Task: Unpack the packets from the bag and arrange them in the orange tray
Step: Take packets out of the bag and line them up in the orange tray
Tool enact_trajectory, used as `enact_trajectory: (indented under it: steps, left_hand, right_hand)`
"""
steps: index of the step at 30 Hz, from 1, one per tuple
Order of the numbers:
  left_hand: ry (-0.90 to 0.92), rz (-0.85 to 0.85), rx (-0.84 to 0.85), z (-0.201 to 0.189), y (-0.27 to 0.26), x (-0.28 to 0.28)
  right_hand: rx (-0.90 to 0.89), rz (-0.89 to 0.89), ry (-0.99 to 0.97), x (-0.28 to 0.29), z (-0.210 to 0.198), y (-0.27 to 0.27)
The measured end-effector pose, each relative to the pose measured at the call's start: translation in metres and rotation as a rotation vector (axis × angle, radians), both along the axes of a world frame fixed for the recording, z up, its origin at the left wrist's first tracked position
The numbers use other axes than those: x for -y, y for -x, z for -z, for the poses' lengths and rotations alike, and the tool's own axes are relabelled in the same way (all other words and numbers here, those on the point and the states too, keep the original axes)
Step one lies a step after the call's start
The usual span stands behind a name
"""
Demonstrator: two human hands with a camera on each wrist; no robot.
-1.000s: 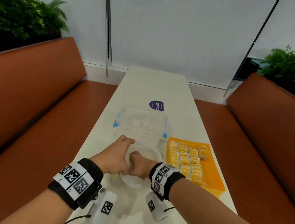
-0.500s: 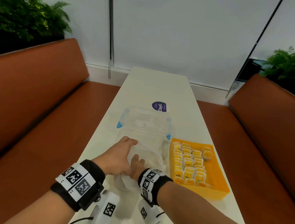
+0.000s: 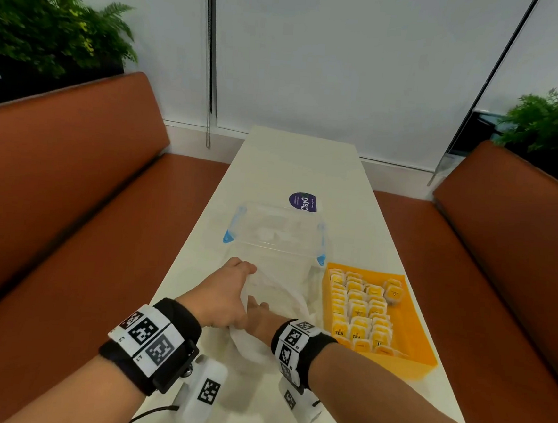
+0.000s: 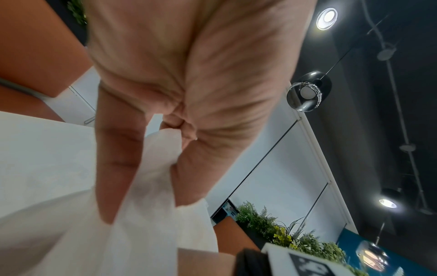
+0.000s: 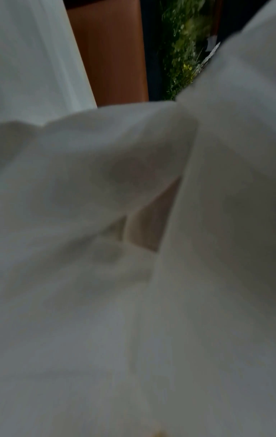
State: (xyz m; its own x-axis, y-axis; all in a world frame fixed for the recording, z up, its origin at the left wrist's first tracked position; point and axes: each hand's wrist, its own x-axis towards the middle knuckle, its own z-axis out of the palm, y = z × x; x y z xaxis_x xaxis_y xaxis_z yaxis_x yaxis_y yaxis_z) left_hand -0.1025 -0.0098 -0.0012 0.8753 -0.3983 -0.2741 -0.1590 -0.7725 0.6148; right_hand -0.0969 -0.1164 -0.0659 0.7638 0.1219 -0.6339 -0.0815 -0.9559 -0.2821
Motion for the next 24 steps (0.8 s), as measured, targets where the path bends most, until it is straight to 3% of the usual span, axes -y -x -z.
enact_trajectory:
  steps: [9, 15, 19, 24]
  left_hand:
    - [-0.061, -0.067, -0.016, -0.007, -0.004, -0.001]
    - [-0.126, -0.095, -0.022, -0.01, -0.004, 0.004]
    - [-0.186, -0.091, 0.001, -0.011, -0.005, 0.006]
    - [-0.227, -0.066, 0.038, -0.008, -0.005, 0.006]
  right_hand:
    - [0.241, -0.365, 0.044, 0.027, -0.04, -0.006]
    - [0.419, -0.659, 0.124, 0.036, -0.046, 0.003]
    - [0.629, -0.66, 0.0, 0.043, -0.049, 0.008]
    - [0.712, -0.462, -0.322, 0.058, -0.05, 0.007]
